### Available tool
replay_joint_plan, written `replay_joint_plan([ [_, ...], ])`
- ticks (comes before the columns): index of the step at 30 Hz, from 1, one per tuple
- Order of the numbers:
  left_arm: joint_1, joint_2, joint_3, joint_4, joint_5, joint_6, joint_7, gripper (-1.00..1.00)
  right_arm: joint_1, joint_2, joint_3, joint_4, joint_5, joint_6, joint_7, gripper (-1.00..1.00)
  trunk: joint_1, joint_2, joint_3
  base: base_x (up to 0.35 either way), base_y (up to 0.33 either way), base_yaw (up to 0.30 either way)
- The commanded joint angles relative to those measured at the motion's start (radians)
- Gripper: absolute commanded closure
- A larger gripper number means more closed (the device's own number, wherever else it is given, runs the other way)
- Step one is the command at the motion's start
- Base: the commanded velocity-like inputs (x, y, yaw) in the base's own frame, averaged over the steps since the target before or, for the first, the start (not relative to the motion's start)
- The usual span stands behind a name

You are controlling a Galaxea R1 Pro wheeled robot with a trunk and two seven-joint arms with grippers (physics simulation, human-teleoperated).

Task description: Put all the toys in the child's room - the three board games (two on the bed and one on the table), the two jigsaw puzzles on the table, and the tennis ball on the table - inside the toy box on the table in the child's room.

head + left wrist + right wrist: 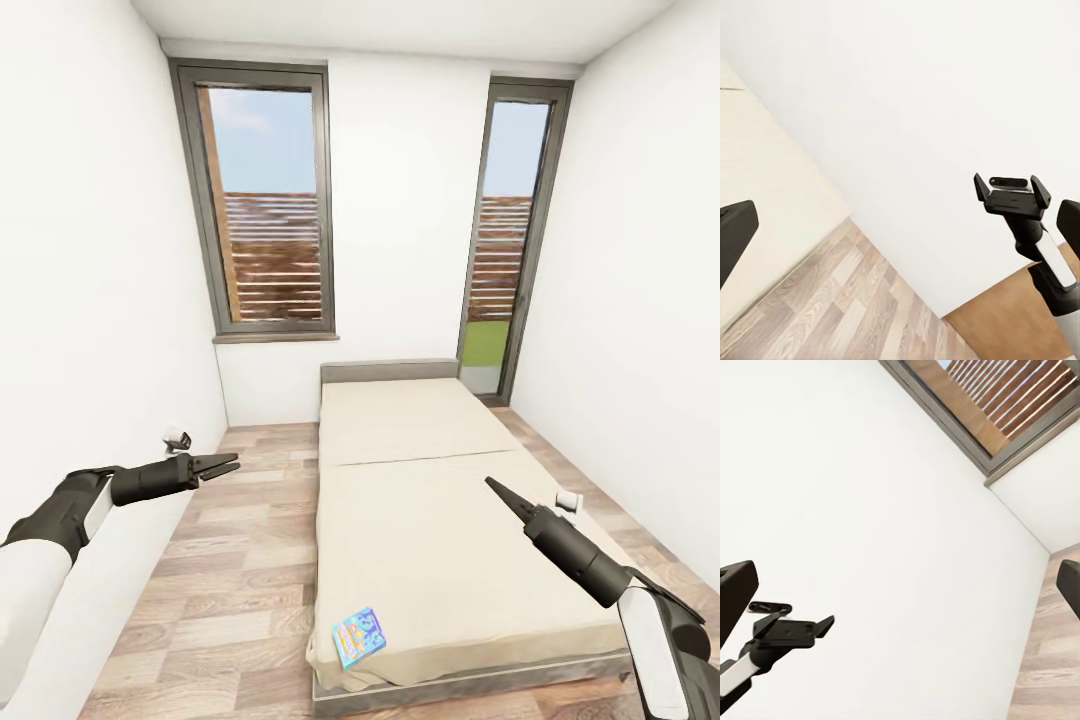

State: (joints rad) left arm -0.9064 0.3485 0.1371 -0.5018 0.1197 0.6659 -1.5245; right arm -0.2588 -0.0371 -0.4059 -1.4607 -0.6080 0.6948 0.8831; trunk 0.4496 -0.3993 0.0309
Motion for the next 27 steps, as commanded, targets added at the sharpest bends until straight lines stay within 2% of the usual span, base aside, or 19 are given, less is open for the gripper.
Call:
replay_joint_plan([
  [1, 0.0, 0.0, 0.0, 0.0, 0.0, 0.011, -0.003, -1.0, 0.0, 0.0, -0.001, 0.0, -0.004, 0.006, 0.002, -1.0, 0.0, -0.001, 0.0, 0.0, 0.002, 0.0],
  [18, 0.0, 0.0, 0.0, 0.0, -0.001, 0.011, -0.002, -1.0, 0.0, 0.001, -0.001, -0.004, -0.004, 0.006, 0.003, -1.0, 0.0, -0.001, 0.0, 0.0, 0.003, 0.001],
  [27, 0.0, 0.0, 0.0, 0.0, -0.002, 0.011, -0.002, -1.0, 0.0, 0.0, 0.001, -0.003, -0.004, 0.008, -0.001, -1.0, 0.0, -0.001, 0.0, 0.0, 0.057, 0.19],
])
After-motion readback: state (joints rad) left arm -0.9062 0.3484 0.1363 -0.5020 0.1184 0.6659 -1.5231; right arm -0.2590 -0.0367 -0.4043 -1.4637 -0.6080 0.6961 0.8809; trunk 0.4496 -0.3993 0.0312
